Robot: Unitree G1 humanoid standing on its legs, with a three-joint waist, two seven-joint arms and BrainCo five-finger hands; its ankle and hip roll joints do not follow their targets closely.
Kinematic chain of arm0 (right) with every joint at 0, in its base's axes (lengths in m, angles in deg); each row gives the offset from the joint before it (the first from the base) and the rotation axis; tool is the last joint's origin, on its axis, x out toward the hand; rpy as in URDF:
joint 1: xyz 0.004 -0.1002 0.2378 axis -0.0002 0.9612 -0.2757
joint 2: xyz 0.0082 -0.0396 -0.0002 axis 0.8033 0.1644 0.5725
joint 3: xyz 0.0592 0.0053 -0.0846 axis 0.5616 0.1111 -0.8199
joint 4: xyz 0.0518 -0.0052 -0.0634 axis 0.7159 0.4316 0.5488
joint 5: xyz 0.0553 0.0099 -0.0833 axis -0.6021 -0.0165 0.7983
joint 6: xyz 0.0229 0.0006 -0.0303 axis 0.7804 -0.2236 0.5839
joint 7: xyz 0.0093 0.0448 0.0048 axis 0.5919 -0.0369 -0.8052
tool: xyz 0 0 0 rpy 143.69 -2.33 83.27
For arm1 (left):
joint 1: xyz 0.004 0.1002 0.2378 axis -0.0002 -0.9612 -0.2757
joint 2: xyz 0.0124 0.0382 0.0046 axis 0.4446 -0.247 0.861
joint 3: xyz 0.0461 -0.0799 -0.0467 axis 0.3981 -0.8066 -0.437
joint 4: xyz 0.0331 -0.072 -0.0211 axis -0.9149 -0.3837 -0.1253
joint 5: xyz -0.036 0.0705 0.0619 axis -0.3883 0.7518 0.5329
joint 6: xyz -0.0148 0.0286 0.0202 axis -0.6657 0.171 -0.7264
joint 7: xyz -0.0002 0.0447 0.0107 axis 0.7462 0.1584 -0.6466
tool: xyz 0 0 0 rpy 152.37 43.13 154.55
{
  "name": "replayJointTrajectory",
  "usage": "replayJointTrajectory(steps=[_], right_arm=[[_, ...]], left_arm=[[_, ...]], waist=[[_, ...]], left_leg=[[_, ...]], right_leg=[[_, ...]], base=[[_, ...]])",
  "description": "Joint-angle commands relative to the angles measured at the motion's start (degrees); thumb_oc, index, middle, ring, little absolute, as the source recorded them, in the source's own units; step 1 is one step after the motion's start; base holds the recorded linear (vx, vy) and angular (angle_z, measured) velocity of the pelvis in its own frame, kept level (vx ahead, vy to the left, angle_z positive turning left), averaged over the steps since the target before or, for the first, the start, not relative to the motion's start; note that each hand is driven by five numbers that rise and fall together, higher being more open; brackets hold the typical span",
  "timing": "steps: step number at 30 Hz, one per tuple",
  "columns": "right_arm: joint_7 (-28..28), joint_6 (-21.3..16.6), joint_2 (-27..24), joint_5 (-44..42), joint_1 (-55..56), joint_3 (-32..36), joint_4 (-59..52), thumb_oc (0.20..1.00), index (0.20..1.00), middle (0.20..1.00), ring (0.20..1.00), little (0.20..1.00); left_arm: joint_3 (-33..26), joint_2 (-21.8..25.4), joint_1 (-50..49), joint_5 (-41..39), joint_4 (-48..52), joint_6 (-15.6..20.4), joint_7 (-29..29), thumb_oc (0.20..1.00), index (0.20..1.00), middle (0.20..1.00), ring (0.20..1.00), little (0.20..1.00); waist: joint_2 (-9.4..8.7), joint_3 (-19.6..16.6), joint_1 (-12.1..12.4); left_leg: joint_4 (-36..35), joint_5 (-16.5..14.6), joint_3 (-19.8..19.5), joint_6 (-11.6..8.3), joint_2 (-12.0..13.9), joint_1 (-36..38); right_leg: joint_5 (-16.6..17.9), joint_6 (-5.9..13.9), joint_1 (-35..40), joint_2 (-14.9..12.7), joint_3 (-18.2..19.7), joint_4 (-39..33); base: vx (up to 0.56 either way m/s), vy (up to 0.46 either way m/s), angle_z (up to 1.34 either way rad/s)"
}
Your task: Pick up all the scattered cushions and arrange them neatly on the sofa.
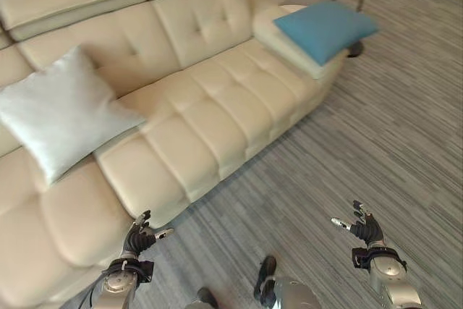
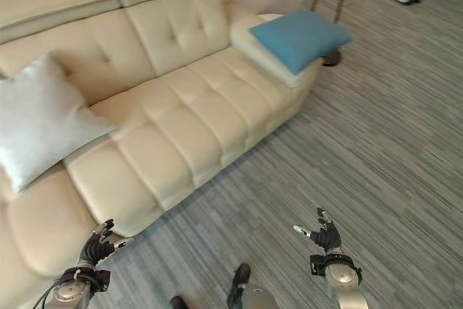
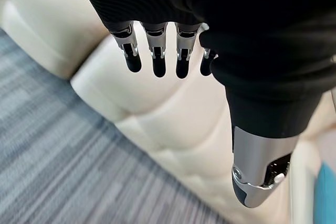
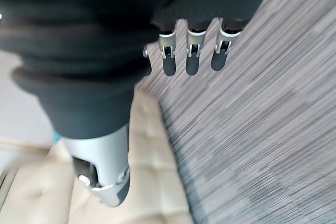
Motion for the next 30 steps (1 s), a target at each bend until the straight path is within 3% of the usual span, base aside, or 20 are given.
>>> replayJointTrajectory(steps=[1,2,3,6,7,11,12,14,17,19,20,23,25,26,27,30], right_arm=[[0.0,-1.9,-3.0,0.4,-0.4,2.1,-2.0,1.0,1.0,1.0,1.0,1.0],[-0.3,-1.7,-3.8,0.0,-0.1,2.3,-2.4,1.0,1.0,1.0,1.0,1.0],[-0.3,-1.5,-3.9,-0.1,0.2,2.4,-2.6,1.0,1.0,1.0,1.0,1.0],[-0.6,-1.3,-4.2,0.4,0.0,2.1,-2.7,1.0,1.0,1.0,1.0,1.0],[-0.6,-1.3,-4.2,0.4,0.0,2.1,-2.7,1.0,1.0,1.0,1.0,1.0],[-1.0,-1.3,-4.8,1.2,-1.6,0.6,-2.3,1.0,1.0,1.0,1.0,1.0],[-1.1,-1.5,-4.9,1.4,-2.1,-0.2,-2.0,1.0,1.0,1.0,1.0,1.0],[-1.1,-1.5,-4.8,1.2,-2.3,-0.3,-1.9,1.0,1.0,1.0,1.0,1.0],[-0.9,-1.3,-4.2,1.3,-1.9,-0.1,-1.9,1.0,1.0,1.0,1.0,1.0],[0.0,-1.3,-3.4,1.6,-1.0,-0.2,-1.8,1.0,1.0,1.0,1.0,1.0],[0.5,-1.1,-2.9,2.2,-0.2,0.0,-1.9,1.0,1.0,1.0,1.0,1.0],[1.5,-1.2,-2.3,2.3,-0.8,-0.3,-2.4,1.0,1.0,1.0,1.0,1.0],[1.9,-1.1,-2.0,2.1,-0.9,-0.4,-2.4,1.0,1.0,1.0,1.0,1.0],[1.9,-1.1,-2.0,2.1,-0.9,-0.4,-2.4,1.0,1.0,1.0,1.0,1.0],[2.0,-1.4,-1.6,2.0,-1.1,-0.4,-2.3,1.0,1.0,1.0,1.0,1.0],[2.0,-1.2,-1.4,1.9,-1.4,-0.3,-2.6,1.0,1.0,1.0,1.0,1.0]], left_arm=[[0.9,1.1,0.6,1.5,3.8,2.7,-0.8,1.0,1.0,1.0,1.0,1.0],[1.8,0.7,1.4,1.3,3.7,2.8,-0.5,1.0,1.0,1.0,1.0,1.0],[2.0,0.5,1.6,1.2,4.1,2.9,-0.1,1.0,1.0,1.0,1.0,1.0],[2.5,0.1,1.5,1.5,4.1,2.9,0.2,1.0,1.0,1.0,1.0,1.0],[2.6,0.1,1.5,1.5,4.1,2.9,0.2,1.0,1.0,1.0,1.0,1.0],[2.2,-0.3,1.1,1.3,4.5,2.9,0.6,1.0,1.0,1.0,1.0,1.0],[2.1,-0.6,1.1,1.2,4.2,3.2,1.0,1.0,1.0,1.0,1.0,1.0],[2.0,-0.5,1.2,1.3,4.2,3.1,1.0,1.0,1.0,1.0,1.0,1.0],[1.5,0.1,0.7,1.7,4.4,3.1,1.1,1.0,1.0,1.0,1.0,1.0],[1.1,0.3,-0.4,2.2,4.6,3.0,0.6,1.0,1.0,1.0,1.0,1.0],[0.8,0.9,-0.7,2.4,4.5,2.7,0.3,1.0,1.0,1.0,1.0,1.0],[0.6,2.3,-0.1,3.0,4.6,2.3,0.2,1.0,1.0,1.0,1.0,1.0],[0.1,2.6,-0.1,2.8,4.7,2.1,0.3,1.0,1.0,1.0,1.0,1.0],[0.1,2.5,-0.1,2.8,4.7,2.1,0.3,1.0,1.0,1.0,1.0,1.0],[-0.5,2.7,-0.4,2.5,4.6,2.2,0.7,1.0,1.0,1.0,1.0,1.0],[-0.9,2.3,-0.3,2.0,5.2,2.4,1.0,1.0,1.0,1.0,1.0,1.0]], waist=[[0.1,-0.5,-0.2],[-0.21,0.7,0.3],[-0.99,1.1,0.6],[-1.43,1.4,2.3],[-1.47,1.4,2.4],[0.05,1.5,5.7],[0.67,1.6,7.3],[1.04,1.1,8.4],[0.8,0.5,9.8],[0.12,-0.4,10.1],[-1.26,-1.2,10.2],[-2.96,-0.6,9.3],[-2.83,-0.6,8.7],[-2.67,-0.7,8.8],[-2.1,-0.8,8.5],[-0.51,-0.1,7.7]], left_leg=[[13.5,-4.8,-9.0,-0.41,1.6,-4.2],[20.3,-2.6,-13.4,-0.96,1.4,-8.1],[21.4,-2.0,-14.9,0.02,-0.2,-11.0],[17.3,-3.2,-19.9,0.55,-4.8,-16.7],[17.2,-3.2,-19.9,0.58,-4.8,-16.5],[4.6,5.6,-26.5,-1.05,-8.7,-20.3],[0.2,8.0,-27.2,-1.31,-9.6,-21.4],[-2.6,9.3,-26.1,-1.18,-9.8,-22.3],[-1.8,11.0,-24.9,-0.58,-9.8,-23.5],[-0.9,10.6,-25.5,0.82,-10.4,-22.9],[0.5,9.4,-25.5,1.87,-11.3,-22.7],[2.6,5.9,-25.5,3.87,-12.8,-21.5],[2.9,4.1,-25.9,4.95,-13.4,-20.0],[2.8,4.3,-25.9,4.91,-13.1,-20.1],[2.3,2.7,-25.8,5.77,-13.3,-18.0],[0.4,0.7,-27.0,6.03,-13.0,-13.1]], right_leg=[[-2.0,4.45,3.8,-0.1,5.7,-3.4],[-2.9,3.25,5.7,0.9,6.8,-3.9],[-2.3,2.48,5.7,0.4,7.1,-3.8],[-3.2,3.05,7.4,0.8,10.2,-3.2],[-3.2,3.08,7.5,0.7,10.3,-3.1],[-4.0,2.97,10.9,3.8,14.3,-4.2],[-5.0,2.81,13.0,5.1,16.2,-5.1],[-6.0,2.73,15.0,5.9,17.9,-5.8],[-7.6,2.65,18.3,6.4,19.9,-5.9],[-8.9,3.04,19.8,5.8,20.5,-5.0],[-8.5,4.44,19.0,4.3,19.9,-1.5],[-2.1,9.17,14.4,2.4,20.7,10.2],[1.4,10.33,11.4,1.8,20.9,16.8],[1.7,10.28,11.2,2.0,21.0,16.7],[4.4,10.92,9.3,1.7,19.9,20.7],[0.7,8.98,2.4,1.7,16.2,22.0]], base=[[0.16,-0.255,-0.65],[0.1,-0.234,-0.55],[0.16,-0.261,-0.6],[0.16,-0.042,-0.46],[0.16,0.001,-0.54],[0.27,0.006,-0.82],[0.35,0.016,-1.27],[0.38,0.043,-1.05],[0.39,0.086,-0.57],[0.48,0.142,-0.54],[0.52,0.175,-0.44],[0.34,0.139,-0.23],[0.21,0.097,-0.09],[0.26,0.107,0.2],[0.27,0.104,0.18],[0.33,0.119,0.08]])
